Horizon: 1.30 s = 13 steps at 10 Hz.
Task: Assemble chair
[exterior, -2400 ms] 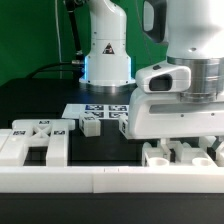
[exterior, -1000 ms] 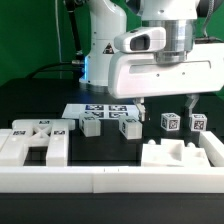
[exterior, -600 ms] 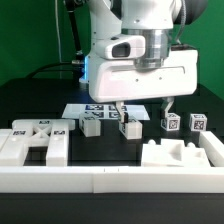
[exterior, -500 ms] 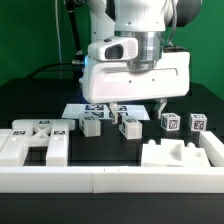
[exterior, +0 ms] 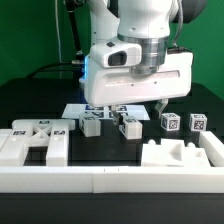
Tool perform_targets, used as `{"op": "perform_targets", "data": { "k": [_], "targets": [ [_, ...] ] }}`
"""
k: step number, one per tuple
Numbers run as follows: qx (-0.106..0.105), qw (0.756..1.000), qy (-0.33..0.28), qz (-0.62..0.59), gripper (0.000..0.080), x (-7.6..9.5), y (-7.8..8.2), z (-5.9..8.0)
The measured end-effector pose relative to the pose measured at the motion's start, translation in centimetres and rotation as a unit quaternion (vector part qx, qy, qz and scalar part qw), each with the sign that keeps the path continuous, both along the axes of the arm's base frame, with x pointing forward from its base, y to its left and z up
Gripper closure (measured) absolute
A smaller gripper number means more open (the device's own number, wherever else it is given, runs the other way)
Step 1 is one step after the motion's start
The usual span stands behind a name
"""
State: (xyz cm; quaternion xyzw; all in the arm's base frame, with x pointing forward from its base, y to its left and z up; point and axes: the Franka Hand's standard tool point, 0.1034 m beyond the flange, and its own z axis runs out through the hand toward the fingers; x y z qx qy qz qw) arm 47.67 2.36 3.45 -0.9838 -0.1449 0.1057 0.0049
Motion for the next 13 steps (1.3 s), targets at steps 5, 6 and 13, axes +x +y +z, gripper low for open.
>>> {"op": "perform_targets", "data": {
  "k": [5,6,13],
  "targets": [
    [-0.029,0.991,0.132,-0.016,0.0150,-0.5,0.2,-0.2],
    [-0.034,0.984,0.173,-0.015,0.0150,-1.1,0.2,-0.1],
    [-0.074,0.955,0.284,-0.035,0.0150,-1.4,0.0,-1.6]
  ]
}}
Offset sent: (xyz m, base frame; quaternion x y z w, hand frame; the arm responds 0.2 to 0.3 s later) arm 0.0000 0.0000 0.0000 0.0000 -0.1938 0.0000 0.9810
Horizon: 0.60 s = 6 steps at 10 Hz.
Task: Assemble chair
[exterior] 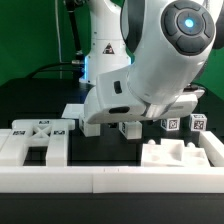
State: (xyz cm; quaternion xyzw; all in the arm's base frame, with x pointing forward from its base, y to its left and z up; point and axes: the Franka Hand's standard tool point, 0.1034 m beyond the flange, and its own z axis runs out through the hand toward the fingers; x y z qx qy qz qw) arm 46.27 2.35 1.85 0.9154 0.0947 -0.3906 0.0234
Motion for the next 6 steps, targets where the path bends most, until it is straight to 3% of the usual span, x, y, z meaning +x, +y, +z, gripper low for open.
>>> {"op": "perform_targets", "data": {
  "k": [4,5,6],
  "targets": [
    [0.002,1.000,0.000,0.002,0.0150,-0.52,-0.02,-1.12],
    [0.002,1.000,0.001,0.003,0.0264,-0.61,0.07,-1.17],
    [0.002,1.000,0.001,0.004,0.0264,-0.64,0.15,-1.20]
  ]
}}
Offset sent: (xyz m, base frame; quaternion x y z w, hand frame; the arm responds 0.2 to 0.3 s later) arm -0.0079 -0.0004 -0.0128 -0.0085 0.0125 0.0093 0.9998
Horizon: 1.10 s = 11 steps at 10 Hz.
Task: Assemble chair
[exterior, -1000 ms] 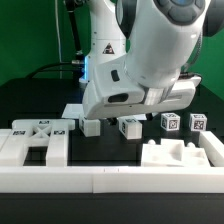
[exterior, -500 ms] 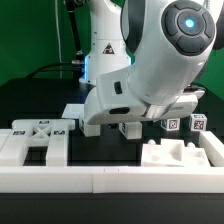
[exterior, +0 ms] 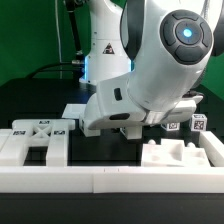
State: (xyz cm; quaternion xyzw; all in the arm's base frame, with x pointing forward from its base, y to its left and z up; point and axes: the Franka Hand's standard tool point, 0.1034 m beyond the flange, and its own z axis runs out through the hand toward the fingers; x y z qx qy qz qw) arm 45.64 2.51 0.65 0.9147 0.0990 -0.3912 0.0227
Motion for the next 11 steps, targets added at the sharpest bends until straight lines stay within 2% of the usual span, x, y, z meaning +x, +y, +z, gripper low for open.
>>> {"op": "perform_targets", "data": {
  "k": [1,2,4,7,8,10,11],
  "targets": [
    [0.000,1.000,0.000,0.001,0.0446,0.0,0.1,0.0],
    [0.000,1.000,0.001,0.002,0.0511,0.0,0.2,0.0],
    [0.001,1.000,0.001,0.004,0.0511,0.0,0.5,0.1],
    [0.002,1.000,0.002,0.004,0.0511,0.4,0.7,1.3],
    [0.004,1.000,0.003,0.005,0.0511,0.5,1.1,2.3],
    [0.008,1.000,0.013,0.002,0.0509,1.1,2.0,5.3],
    [0.010,1.000,0.007,0.001,0.0509,1.7,2.1,5.9]
  ]
}}
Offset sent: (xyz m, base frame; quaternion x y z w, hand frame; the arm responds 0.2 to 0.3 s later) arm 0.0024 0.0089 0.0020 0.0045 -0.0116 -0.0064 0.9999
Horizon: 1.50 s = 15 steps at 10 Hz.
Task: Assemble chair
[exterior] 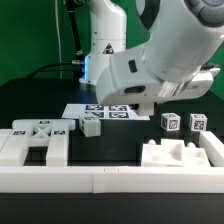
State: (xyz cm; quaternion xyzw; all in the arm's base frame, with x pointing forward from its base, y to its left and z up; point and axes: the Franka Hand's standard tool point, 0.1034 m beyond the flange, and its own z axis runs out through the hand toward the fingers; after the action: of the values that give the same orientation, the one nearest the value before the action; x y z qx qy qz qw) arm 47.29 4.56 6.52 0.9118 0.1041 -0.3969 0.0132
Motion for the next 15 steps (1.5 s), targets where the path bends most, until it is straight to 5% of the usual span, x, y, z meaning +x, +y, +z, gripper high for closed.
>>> {"op": "perform_targets", "data": {
  "k": [3,4,7,13,15],
  "targets": [
    [0.002,1.000,-0.012,0.000,0.0509,0.2,0.0,-0.4],
    [0.008,0.998,-0.058,0.001,0.0509,1.3,0.1,-0.9],
    [0.021,0.990,-0.143,-0.003,0.0509,3.7,0.1,1.3],
    [0.050,0.940,-0.337,0.013,0.0509,5.3,0.0,1.5],
    [0.060,0.915,-0.399,0.011,0.0509,7.5,0.5,2.5]
  ]
}}
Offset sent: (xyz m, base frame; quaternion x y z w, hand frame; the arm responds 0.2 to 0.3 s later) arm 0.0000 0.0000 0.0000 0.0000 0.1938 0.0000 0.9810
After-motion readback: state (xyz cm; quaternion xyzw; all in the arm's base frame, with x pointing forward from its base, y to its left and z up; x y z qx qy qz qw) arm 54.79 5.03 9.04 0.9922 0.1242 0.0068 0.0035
